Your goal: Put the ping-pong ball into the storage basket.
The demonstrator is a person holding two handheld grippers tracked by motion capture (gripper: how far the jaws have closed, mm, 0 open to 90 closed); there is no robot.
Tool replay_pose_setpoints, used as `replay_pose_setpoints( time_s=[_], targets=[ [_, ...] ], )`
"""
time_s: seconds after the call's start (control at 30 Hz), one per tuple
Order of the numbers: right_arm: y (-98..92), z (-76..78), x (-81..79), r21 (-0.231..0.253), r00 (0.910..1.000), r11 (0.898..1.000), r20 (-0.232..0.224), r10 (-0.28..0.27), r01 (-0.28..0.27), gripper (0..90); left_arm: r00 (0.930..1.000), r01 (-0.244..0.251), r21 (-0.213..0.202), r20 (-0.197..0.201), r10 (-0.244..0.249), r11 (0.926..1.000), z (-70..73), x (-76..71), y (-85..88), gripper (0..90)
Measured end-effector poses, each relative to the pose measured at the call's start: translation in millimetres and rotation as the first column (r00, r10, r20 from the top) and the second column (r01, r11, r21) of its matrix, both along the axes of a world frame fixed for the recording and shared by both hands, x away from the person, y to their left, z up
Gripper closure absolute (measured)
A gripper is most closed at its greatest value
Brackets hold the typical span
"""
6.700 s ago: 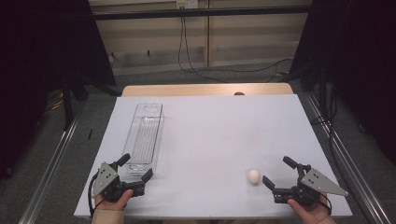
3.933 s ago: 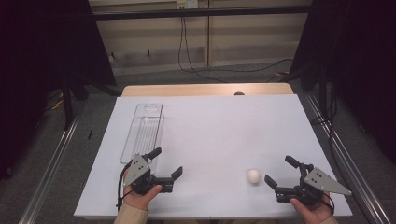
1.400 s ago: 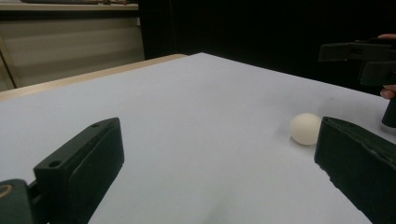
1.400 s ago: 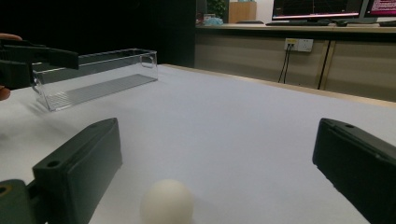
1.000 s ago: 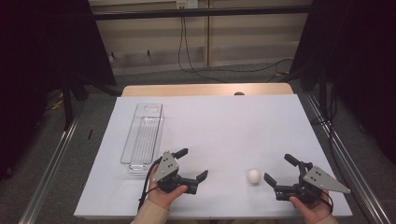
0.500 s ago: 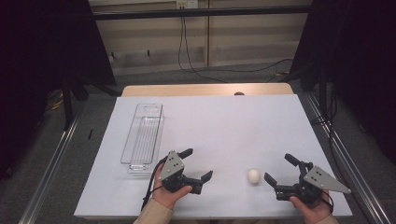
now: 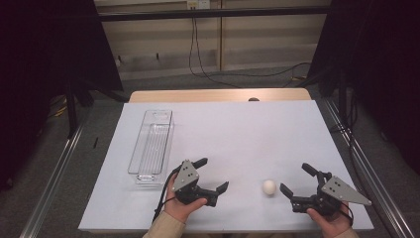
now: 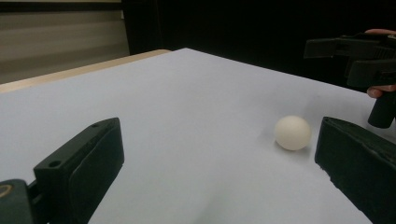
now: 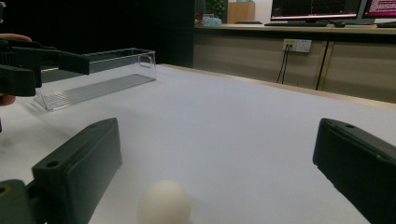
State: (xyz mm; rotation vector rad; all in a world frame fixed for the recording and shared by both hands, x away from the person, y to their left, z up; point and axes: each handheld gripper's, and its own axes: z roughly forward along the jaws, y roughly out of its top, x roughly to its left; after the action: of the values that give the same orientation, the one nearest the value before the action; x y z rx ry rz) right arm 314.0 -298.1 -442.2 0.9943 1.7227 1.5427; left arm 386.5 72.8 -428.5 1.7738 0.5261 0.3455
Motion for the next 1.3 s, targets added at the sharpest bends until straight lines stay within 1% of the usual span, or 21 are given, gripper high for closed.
replay_pose_setpoints(
  time_s=[0.07, 0.1, 0.2, 0.23, 0.27, 0.3, 0.37, 0.4, 0.43, 0.5, 0.53, 0.6, 0.63, 0.7, 0.73, 0.87, 0.93, 0.97, 1.0, 1.2, 1.3],
  targets=[
    [0.6, 0.6, 0.4, 0.004, 1.0, 1.0, -0.002, -0.005, 0.005, 0.5, 0.9999, -0.009, -0.029, -0.01, 0.009, 0.9995, -0.4, -0.9, -3.2, 1.5],
    [1.0, 0.6, 0.6, 0.004, 1.0, 1.0, -0.003, -0.009, 0.009, 0.4, 1.0, -0.009, -0.009, -0.004, 0.009, 0.9999, 0.2, -0.6, -3.3, 1.5],
    [0.9, 0.2, 1.0, -0.001, 1.0, 1.0, -0.008, -0.003, 0.003, 0.4, 1.0, 0.002, 0.002, -0.004, -0.002, 1.0, 0.2, -0.3, -4.1, 1.6],
    [0.9, 0.2, 1.0, -0.001, 1.0, 1.0, -0.008, -0.003, 0.003, 0.4, 0.9999, -0.011, -0.002, -0.009, 0.011, 0.9999, 0.1, -0.7, -5.5, 1.6],
    [1.0, 0.1, 1.2, -0.001, 1.0, 1.0, -0.009, -0.005, 0.005, 0.4, 1.0, 0.0, 0.024, 0.002, -0.001, 0.9997, 0.5, 0.1, -4.7, 1.7],
    [1.0, 0.0, 1.3, 0.001, 0.9999, 1.0, -0.01, -0.006, 0.006, 0.3, 0.9997, -0.01, -0.012, -0.021, 0.009, 0.9999, -0.4, -1.4, -7.7, 1.7],
    [0.9, 0.0, 1.7, -0.001, 1.0, 1.0, -0.006, -0.008, 0.008, 0.3, 1.0, 0.0, 0.014, -0.008, 0.0, 0.9999, -0.1, -0.6, -7.8, 1.8],
    [1.0, 0.0, 1.7, 0.0, 0.9999, 1.0, -0.008, -0.007, 0.007, 0.3, 0.9997, -0.005, -0.01, -0.025, 0.004, 0.9999, -0.9, -1.8, -11.2, 1.7],
    [0.9, -0.1, 2.0, -0.001, 1.0, 1.0, -0.008, -0.002, 0.002, 0.3, 0.9999, 0.0, 0.006, -0.017, 0.0, 1.0, -0.5, -0.8, -11.1, 1.8],
    [0.8, -0.1, 2.4, -0.005, 1.0, 1.0, -0.005, -0.006, 0.006, 0.3, 0.9998, 0.01, 0.006, -0.016, -0.01, 0.9999, -0.6, -0.2, -11.7, 1.8],
    [0.8, -0.1, 2.4, -0.005, 1.0, 1.0, -0.005, -0.006, 0.006, 0.3, 0.9998, 0.001, -0.01, -0.022, -0.001, 0.9999, -0.8, -0.4, -13.8, 1.8],
    [0.9, -0.2, 2.5, -0.004, 1.0, 1.0, -0.005, -0.003, 0.003, 0.3, 0.9998, 0.004, 0.012, -0.02, -0.003, 0.9999, -0.2, 0.6, -14.0, 1.9],
    [1.0, -0.2, 2.5, -0.003, 1.0, 1.0, -0.006, -0.002, 0.002, 0.3, 0.9996, 0.005, -0.005, -0.028, -0.005, 1.0, -0.9, 0.7, -15.8, 1.9],
    [1.0, -0.2, 2.5, -0.003, 1.0, 1.0, -0.006, -0.002, 0.002, 0.3, 0.9997, 0.007, 0.015, -0.023, -0.007, 0.9999, -0.6, 1.2, -15.9, 1.9],
    [0.9, -0.1, 2.4, -0.005, 1.0, 1.0, -0.008, -0.003, 0.003, 0.3, 0.9994, 0.008, 0.008, -0.032, -0.008, 0.9999, -1.0, 1.1, -17.0, 1.8],
    [0.3, -0.2, 2.6, -0.006, 1.0, 1.0, -0.01, -0.001, 0.001, 0.4, 0.9994, 0.009, -0.003, -0.035, -0.009, 1.0, -1.5, 1.9, -19.2, 1.8],
    [0.3, 0.0, 2.6, -0.005, 1.0, 1.0, -0.009, -0.002, 0.002, 0.4, 0.9994, 0.008, 0.01, -0.033, -0.007, 0.9999, -0.9, 2.5, -19.6, 1.8],
    [0.4, 0.1, 2.6, -0.004, 1.0, 1.0, -0.009, -0.002, 0.002, 0.4, 0.9995, 0.02, 0.025, -0.023, -0.02, 0.9995, -0.8, 3.4, -18.9, 1.8],
    [0.5, 0.1, 2.6, -0.004, 1.0, 1.0, -0.008, -0.003, 0.003, 0.4, 0.9992, 0.008, 0.001, -0.039, -0.008, 1.0, -1.2, 2.4, -21.7, 1.8],
    [0.5, 0.1, 3.2, 0.006, 0.9999, 1.0, -0.004, -0.011, 0.011, 0.4, 0.9987, 0.01, 0.003, -0.05, -0.01, 0.9999, -1.0, 2.9, -24.6, 1.8],
    [0.5, 0.5, 2.7, 0.007, 0.9999, 1.0, -0.005, -0.011, 0.011, 0.5, 0.9989, 0.016, 0.008, -0.045, -0.016, 0.9998, -0.1, 3.4, -25.7, 1.8]
  ],
)
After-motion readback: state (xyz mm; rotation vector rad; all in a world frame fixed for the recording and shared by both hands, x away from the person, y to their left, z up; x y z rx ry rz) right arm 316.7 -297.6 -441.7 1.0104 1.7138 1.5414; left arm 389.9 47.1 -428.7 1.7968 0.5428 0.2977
